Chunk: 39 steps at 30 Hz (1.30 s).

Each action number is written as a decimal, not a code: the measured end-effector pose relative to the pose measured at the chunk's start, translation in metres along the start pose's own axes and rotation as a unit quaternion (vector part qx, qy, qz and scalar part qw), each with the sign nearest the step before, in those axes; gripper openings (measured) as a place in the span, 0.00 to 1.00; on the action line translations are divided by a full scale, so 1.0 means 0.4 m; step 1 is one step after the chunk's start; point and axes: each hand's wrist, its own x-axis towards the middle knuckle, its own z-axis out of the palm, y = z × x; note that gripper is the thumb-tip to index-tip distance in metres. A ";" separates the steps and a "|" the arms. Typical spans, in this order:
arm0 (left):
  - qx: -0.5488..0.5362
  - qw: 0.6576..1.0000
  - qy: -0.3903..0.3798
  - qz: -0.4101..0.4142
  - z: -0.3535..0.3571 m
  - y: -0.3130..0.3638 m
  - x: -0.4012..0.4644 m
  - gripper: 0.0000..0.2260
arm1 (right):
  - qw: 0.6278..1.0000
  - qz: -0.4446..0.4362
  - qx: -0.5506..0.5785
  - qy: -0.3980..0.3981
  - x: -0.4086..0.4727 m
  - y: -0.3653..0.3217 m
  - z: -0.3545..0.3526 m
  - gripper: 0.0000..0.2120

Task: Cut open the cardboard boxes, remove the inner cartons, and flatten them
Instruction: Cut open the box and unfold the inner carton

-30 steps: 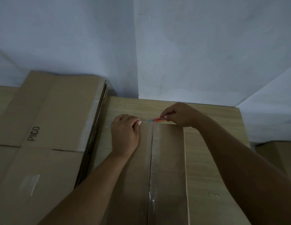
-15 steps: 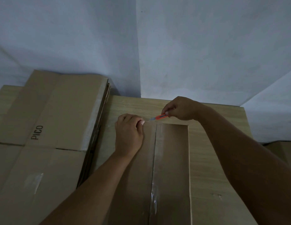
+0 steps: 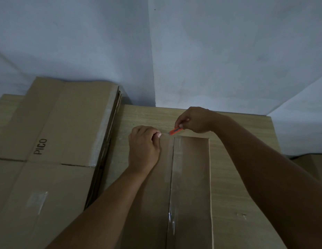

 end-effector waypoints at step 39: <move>-0.032 0.997 -0.061 -0.023 -0.021 -0.001 0.011 0.13 | 0.916 0.174 0.223 0.283 -0.240 0.163 0.231 0.21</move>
